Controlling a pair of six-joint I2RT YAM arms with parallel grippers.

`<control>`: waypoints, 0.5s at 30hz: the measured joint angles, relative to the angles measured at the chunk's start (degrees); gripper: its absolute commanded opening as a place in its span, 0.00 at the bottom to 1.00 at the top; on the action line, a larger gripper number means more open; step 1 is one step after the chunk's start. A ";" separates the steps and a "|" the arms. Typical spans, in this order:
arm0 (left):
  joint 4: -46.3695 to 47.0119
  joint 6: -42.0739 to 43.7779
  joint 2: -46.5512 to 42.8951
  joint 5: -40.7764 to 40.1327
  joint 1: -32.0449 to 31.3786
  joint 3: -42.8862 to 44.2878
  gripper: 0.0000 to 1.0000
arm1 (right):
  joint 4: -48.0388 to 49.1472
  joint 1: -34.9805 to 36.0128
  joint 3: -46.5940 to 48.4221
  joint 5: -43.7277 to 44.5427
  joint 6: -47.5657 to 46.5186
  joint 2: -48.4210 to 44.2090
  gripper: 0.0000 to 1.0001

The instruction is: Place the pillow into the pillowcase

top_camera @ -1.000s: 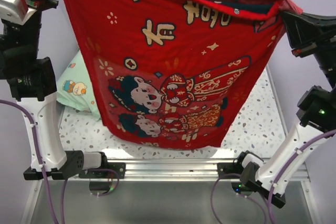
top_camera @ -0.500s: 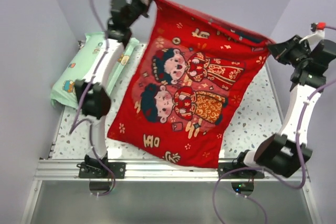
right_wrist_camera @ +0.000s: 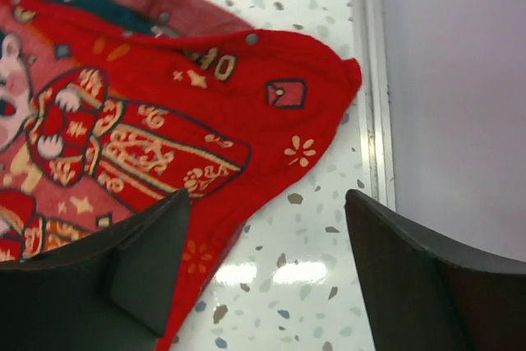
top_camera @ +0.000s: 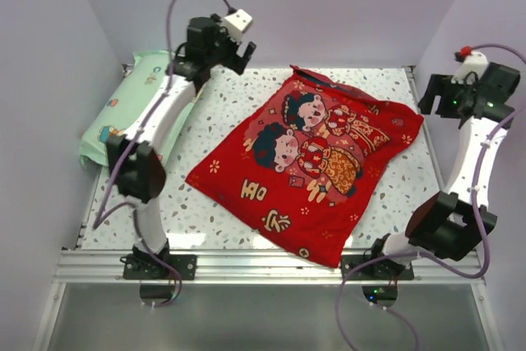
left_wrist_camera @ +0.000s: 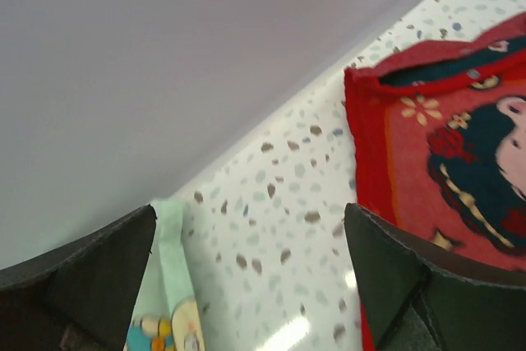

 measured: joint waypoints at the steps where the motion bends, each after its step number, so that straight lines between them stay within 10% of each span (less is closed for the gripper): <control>1: -1.97 -0.33 -4.28 0.22 0.33 -3.15 1.00 | -1.09 1.42 -0.15 -0.48 -2.23 -1.22 0.74; 8: -12.76 -5.05 -33.18 8.61 0.90 -30.93 0.92 | -8.55 20.41 -4.55 -4.39 -14.36 -3.39 0.61; 15: -21.44 -10.62 -30.67 16.76 0.33 -56.85 0.88 | -9.84 27.30 -8.66 -2.97 -18.23 8.15 0.56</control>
